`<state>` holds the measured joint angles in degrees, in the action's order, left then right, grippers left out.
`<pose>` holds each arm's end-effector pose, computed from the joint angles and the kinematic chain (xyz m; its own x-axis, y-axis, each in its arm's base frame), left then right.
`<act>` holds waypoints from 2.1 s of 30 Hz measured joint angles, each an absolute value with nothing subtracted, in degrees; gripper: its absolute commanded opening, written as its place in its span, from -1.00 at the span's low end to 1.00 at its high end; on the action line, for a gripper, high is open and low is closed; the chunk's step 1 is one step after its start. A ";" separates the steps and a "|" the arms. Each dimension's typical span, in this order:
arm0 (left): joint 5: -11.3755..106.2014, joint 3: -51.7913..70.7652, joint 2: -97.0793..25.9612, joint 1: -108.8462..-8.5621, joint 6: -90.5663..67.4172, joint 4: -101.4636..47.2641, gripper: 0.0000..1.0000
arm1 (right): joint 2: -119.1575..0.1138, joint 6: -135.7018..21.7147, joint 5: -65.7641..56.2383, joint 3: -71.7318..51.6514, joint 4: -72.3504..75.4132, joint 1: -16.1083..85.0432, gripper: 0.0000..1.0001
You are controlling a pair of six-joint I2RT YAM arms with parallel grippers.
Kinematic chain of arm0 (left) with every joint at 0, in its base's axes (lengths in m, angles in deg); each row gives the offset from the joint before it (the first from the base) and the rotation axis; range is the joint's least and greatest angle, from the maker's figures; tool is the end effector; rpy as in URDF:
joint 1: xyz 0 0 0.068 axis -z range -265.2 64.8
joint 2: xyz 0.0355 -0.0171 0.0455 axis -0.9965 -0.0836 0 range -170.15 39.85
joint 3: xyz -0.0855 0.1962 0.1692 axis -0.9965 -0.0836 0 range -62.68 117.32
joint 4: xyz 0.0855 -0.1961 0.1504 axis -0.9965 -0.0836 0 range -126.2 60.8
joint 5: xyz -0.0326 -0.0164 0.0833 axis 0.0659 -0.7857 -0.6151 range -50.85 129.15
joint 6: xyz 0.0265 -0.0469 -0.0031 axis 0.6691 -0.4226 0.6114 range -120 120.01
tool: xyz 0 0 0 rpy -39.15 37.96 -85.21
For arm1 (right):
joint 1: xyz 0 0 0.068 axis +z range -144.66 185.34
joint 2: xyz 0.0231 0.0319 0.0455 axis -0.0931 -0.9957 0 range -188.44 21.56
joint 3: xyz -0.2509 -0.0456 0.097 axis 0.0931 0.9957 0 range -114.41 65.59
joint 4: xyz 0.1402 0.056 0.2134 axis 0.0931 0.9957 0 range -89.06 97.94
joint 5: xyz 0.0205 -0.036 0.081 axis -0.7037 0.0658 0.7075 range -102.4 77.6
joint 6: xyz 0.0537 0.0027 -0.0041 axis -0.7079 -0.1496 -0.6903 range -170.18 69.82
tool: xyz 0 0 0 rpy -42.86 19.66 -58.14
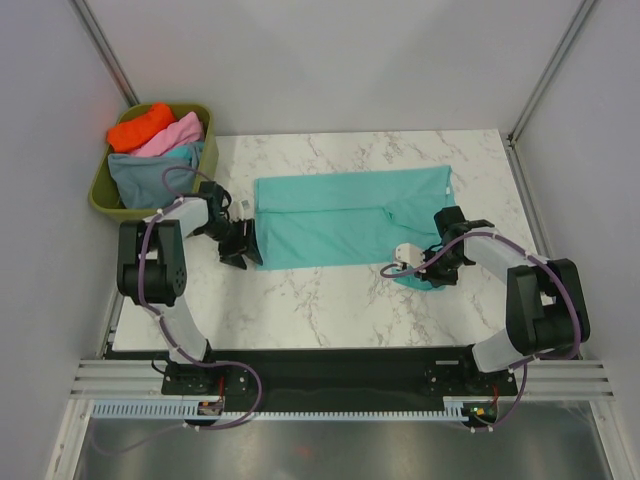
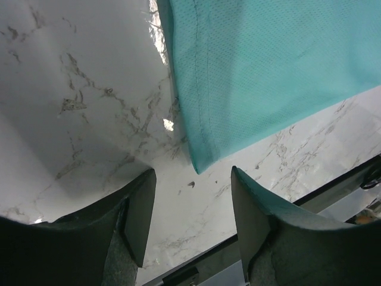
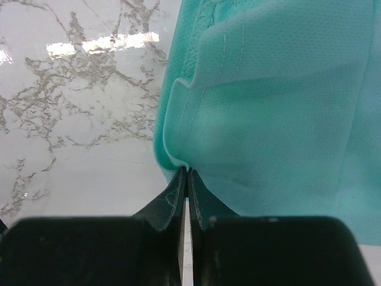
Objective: Fold and stack the t-shirts
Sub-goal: Fold the tshirt
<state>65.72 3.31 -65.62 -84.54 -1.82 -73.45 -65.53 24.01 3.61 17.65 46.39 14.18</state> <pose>0.3291 -0.0197 0.1532 -0.9953 -0.0169 -0.0952 0.0277 0.8936 -0.4479 0.2402 0.0474 0.1613 -0.1013 -0.9517 -0.2899 -0.9937 0.1106 -0.0158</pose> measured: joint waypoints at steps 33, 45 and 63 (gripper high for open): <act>66.79 12.41 -68.40 -82.07 -0.88 -74.31 -0.96 | -65.53 15.91 4.13 11.29 45.56 10.93 -1.00; 67.88 16.04 -68.27 -81.39 0.89 -75.97 -0.96 | -66.64 12.54 6.25 -6.68 45.60 9.29 -1.00; 68.80 29.24 -70.32 -81.67 1.81 -77.10 -0.96 | -77.53 7.36 7.48 -24.10 40.64 6.82 -1.00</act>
